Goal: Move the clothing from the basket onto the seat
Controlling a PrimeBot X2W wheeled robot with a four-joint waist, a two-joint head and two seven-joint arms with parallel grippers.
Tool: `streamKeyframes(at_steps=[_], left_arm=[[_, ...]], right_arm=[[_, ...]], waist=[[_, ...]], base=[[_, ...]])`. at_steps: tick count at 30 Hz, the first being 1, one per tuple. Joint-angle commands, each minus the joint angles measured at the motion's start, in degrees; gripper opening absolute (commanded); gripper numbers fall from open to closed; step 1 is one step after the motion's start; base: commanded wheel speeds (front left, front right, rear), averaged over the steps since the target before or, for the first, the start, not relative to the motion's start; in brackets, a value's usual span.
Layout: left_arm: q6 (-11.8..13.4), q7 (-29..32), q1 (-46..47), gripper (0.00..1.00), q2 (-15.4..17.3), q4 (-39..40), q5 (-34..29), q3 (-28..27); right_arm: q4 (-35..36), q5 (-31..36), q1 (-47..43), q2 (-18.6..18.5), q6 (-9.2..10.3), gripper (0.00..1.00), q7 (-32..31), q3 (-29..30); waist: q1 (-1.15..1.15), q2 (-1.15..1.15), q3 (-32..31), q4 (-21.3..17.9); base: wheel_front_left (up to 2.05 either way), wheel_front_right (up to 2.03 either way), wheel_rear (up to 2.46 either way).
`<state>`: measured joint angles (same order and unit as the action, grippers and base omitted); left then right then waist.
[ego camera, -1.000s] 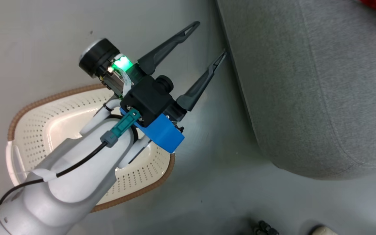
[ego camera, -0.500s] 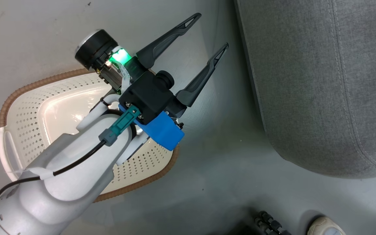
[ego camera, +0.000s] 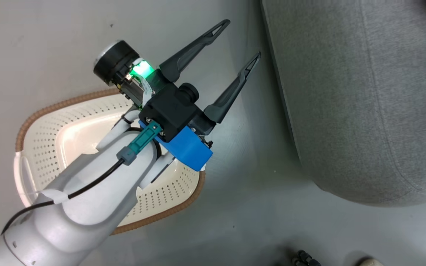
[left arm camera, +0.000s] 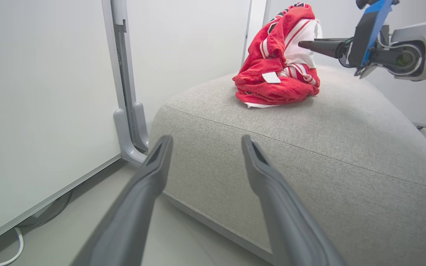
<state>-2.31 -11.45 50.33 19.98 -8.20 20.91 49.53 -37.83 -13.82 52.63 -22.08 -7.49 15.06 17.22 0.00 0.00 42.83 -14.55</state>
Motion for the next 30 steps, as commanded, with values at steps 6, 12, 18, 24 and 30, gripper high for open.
streamKeyframes(at_steps=[6,12,18,24,30], left_arm=[[0.7,-2.3,-2.4,1.0,-1.4,-2.1,1.4,-0.5],[1.8,-3.5,-6.2,1.0,-1.7,-4.3,3.2,-2.7],[3.1,-3.8,-11.7,1.0,-2.3,-4.2,4.2,-7.9],[3.6,-3.8,-18.4,1.0,-3.4,-1.7,2.2,-16.1],[2.9,-3.8,-25.8,1.0,-5.1,0.6,-1.4,-24.9]], right_arm=[[2.4,0.8,-8.3,2.1,-0.01,1.0,0.2,2.3],[10.5,2.8,-15.8,5.4,-0.02,1.0,0.2,2.7],[18.6,4.1,-21.2,8.6,-0.01,1.0,0.2,-1.6],[24.1,4.0,-25.2,10.8,-0.01,1.0,0.2,-6.8],[26.9,4.1,-29.1,12.5,-0.02,1.0,0.2,-11.2]], waist=[[0.0,0.0,-6.4,0.4],[0.0,0.0,-12.5,0.6],[0.0,0.0,-18.7,1.7],[0.0,0.0,-23.5,3.9],[0.0,0.0,-27.6,6.3]], base=[[0.0,0.0,0.0],[0.0,0.0,0.0],[0.0,0.0,0.0],[0.0,0.0,0.0],[0.0,0.0,0.0]])
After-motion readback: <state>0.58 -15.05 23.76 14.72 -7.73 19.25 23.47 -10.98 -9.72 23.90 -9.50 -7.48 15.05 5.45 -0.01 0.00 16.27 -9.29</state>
